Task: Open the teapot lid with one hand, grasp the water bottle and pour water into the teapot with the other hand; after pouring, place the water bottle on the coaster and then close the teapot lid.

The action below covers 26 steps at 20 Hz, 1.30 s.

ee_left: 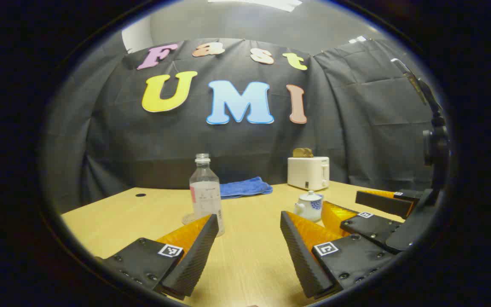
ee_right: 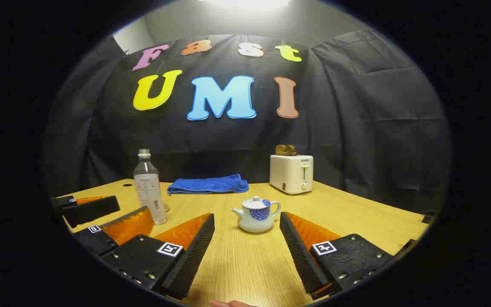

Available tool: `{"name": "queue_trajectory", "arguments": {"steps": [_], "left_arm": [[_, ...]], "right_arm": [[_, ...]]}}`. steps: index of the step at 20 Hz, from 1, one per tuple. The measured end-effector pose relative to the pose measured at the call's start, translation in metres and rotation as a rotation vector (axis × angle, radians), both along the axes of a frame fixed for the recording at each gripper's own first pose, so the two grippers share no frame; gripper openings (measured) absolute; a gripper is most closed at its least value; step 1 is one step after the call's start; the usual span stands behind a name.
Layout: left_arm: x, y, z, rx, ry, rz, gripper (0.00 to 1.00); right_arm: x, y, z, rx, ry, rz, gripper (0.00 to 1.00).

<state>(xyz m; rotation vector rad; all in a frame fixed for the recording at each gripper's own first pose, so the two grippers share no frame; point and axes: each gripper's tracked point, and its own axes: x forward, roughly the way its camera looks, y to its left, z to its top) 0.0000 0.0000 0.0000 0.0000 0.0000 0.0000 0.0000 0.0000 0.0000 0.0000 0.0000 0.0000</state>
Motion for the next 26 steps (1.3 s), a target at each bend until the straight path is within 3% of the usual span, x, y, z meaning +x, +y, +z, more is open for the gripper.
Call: {"name": "queue_trajectory", "arguments": {"steps": [2,3,6,11,15,21,26], "left_arm": [[-0.001,0.015,-0.001,0.002,0.006,0.089,1.0],[-0.001,0.016,-0.001,0.003,0.007,0.101,0.99],[0.002,0.012,0.0,0.003,0.008,0.092,1.0],[0.002,0.017,-0.002,0.003,0.008,0.106,1.0],[0.004,0.004,-0.002,0.005,0.015,0.036,1.0],[0.003,0.006,-0.001,0.003,0.008,0.05,1.0],[0.003,0.009,0.002,0.003,0.006,0.061,1.0]], "right_arm": [[-0.001,-0.008,-0.001,-0.001,0.001,-0.064,0.95],[-0.002,-0.005,0.002,0.002,-0.008,-0.04,0.95],[0.0,0.012,0.0,-0.003,-0.006,0.119,0.95],[0.008,0.011,0.005,0.011,-0.005,0.143,0.95],[0.004,0.015,0.003,-0.003,-0.006,0.168,0.95],[0.006,0.009,0.003,-0.008,-0.003,0.132,0.95],[0.009,0.012,0.002,-0.01,0.001,0.157,0.95]]}}
